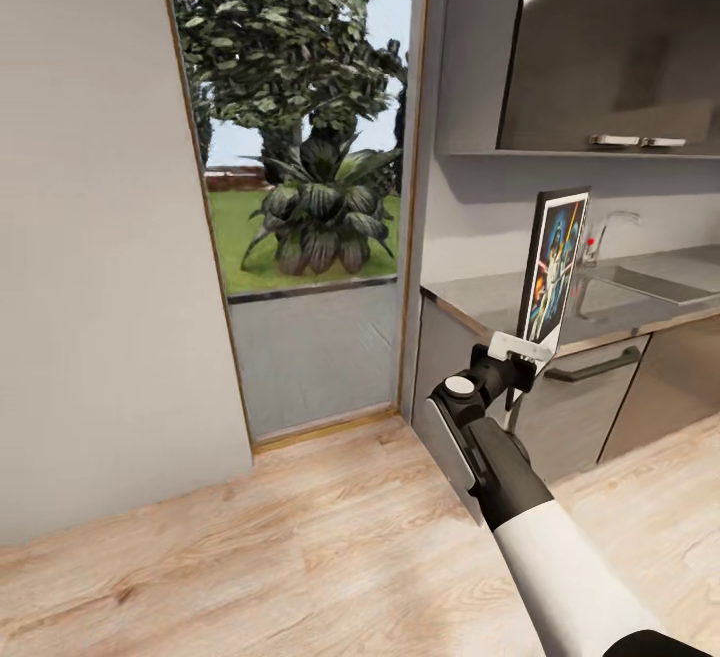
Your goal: Pick up the poster from the kitchen countertop and hang it on one of the wall nails in the kitchen.
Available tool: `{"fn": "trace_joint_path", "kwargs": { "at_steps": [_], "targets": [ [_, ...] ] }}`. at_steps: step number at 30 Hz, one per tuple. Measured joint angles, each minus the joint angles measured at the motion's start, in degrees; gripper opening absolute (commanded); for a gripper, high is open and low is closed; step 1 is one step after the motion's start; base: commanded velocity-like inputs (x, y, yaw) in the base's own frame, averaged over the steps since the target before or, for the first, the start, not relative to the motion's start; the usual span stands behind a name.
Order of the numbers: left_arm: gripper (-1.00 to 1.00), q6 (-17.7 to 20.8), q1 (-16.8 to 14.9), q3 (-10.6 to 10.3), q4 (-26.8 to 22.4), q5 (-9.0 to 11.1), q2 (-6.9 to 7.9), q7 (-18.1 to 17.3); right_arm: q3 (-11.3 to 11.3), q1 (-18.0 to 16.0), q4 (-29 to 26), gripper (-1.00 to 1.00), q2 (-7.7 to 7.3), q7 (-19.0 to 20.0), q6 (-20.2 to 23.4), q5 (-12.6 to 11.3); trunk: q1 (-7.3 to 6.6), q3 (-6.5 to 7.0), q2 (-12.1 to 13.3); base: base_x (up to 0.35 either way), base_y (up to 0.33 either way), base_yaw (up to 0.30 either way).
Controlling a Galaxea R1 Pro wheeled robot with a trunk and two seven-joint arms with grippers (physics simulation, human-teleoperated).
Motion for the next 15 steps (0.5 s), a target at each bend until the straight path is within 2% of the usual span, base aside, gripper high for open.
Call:
{"fn": "trace_joint_path", "kwargs": {
  "at_steps": [8,15],
  "targets": [
    [1.00,0.0,0.0,0.0,0.0,0.0,-0.02,0.0,0.0,0.0,0.0,-1.00,0.03,0.0,0.0,0.0,-0.02,0.00,0.0,-0.071,0.000,0.246],
    [1.00,0.0,0.0,0.0,0.0,0.0,-0.01,0.0,0.0,0.0,0.0,-1.00,0.05,0.0,0.0,0.0,0.01,0.00,0.0,-0.279,0.000,0.054]
  ]
}}
